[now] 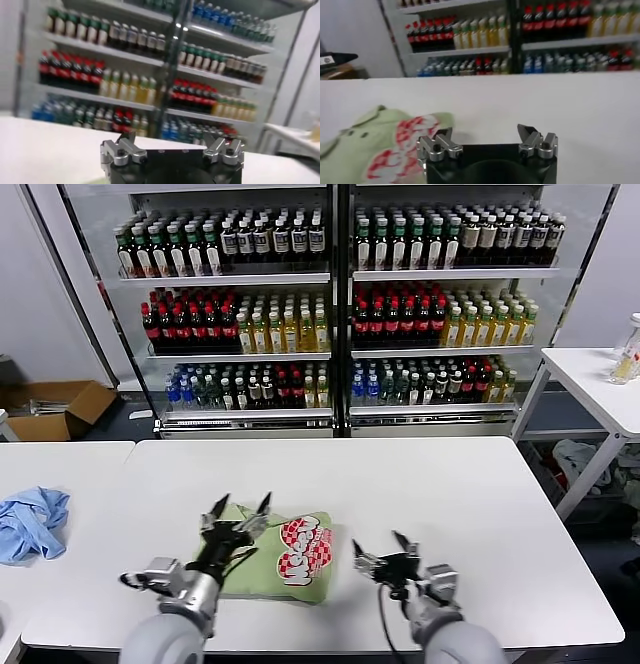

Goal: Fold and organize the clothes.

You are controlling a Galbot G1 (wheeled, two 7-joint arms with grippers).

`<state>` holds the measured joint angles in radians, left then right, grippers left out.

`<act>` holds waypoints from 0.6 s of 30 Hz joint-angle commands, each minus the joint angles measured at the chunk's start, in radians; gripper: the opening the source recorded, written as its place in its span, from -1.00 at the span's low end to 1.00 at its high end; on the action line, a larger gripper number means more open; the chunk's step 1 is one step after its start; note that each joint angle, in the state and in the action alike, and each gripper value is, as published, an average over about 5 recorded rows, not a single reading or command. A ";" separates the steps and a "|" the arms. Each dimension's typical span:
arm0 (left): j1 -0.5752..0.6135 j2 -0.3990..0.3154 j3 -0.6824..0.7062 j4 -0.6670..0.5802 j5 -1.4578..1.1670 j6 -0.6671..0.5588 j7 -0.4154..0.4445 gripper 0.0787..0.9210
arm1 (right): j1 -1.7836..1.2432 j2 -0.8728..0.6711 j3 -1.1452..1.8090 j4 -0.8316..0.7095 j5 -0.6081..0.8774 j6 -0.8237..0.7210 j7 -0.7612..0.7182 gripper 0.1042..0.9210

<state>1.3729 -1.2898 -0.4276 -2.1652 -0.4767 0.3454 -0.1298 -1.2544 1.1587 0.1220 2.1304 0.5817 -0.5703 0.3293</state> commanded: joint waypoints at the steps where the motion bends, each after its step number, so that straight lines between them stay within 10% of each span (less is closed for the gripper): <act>1: 0.148 0.078 -0.176 -0.059 0.096 -0.048 0.031 0.75 | 0.262 0.112 -0.275 -0.317 0.120 -0.008 0.027 0.76; 8: 0.152 0.049 -0.166 -0.066 0.109 -0.042 0.028 0.77 | 0.267 0.111 -0.269 -0.353 0.130 -0.007 -0.023 0.69; 18: 0.148 0.039 -0.157 -0.061 0.111 -0.043 0.028 0.77 | 0.219 0.095 -0.232 -0.302 0.157 -0.004 -0.020 0.05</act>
<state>1.4952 -1.2600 -0.5537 -2.2189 -0.3850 0.3119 -0.1083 -1.0599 1.2371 -0.0746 1.8701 0.7049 -0.5715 0.3196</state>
